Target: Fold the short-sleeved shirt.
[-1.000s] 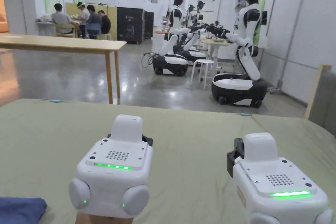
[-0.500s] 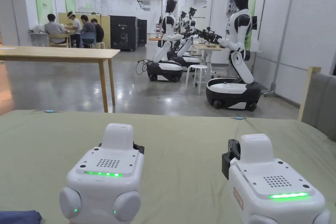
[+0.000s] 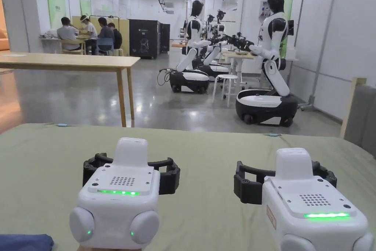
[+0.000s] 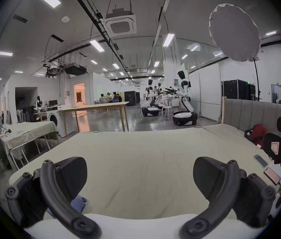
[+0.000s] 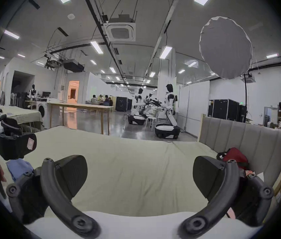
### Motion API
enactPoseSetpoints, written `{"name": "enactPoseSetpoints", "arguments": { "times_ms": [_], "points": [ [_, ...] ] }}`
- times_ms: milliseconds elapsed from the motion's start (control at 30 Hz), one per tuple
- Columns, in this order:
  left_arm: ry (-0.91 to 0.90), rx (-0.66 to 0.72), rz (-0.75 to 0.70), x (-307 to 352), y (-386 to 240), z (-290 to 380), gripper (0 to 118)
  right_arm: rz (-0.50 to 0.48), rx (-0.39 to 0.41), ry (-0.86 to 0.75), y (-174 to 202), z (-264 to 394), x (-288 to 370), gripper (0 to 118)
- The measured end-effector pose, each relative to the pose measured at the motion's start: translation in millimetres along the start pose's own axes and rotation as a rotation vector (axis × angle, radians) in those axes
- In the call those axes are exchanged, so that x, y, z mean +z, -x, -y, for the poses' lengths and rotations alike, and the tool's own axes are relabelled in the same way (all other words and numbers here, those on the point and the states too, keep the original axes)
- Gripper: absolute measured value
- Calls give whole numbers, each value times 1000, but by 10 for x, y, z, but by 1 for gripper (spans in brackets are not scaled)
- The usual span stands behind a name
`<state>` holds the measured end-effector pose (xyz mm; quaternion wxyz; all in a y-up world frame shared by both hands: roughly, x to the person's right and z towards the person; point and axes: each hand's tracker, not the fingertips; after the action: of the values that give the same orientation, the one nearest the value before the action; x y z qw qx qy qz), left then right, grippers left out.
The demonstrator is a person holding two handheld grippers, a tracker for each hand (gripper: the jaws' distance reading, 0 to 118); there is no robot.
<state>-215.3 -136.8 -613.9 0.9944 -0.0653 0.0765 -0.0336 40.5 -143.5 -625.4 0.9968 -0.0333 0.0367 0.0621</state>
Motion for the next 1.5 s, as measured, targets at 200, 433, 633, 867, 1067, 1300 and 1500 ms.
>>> {"name": "enactPoseSetpoints", "arguments": {
  "times_ms": [200,433,633,867,1067,1300,1500],
  "points": [
    [0,3,-5,36,30,-8,118,-7,4,-2,12,-32,-5,118],
    [89,68,105,-3,84,-34,118,-14,18,3,16,-31,42,118],
    [53,76,53,80,99,19,118,-23,20,18,11,-2,61,118],
    [50,60,59,136,106,-40,118,-39,11,20,2,-50,73,118],
    [42,3,30,178,44,-57,118,-40,8,24,6,-78,92,118],
    [43,0,75,211,2,-81,118,-34,-19,36,-24,-50,82,118],
    [56,-11,52,182,-29,-58,118,-28,-21,38,-56,-12,104,118]
  ]
}}
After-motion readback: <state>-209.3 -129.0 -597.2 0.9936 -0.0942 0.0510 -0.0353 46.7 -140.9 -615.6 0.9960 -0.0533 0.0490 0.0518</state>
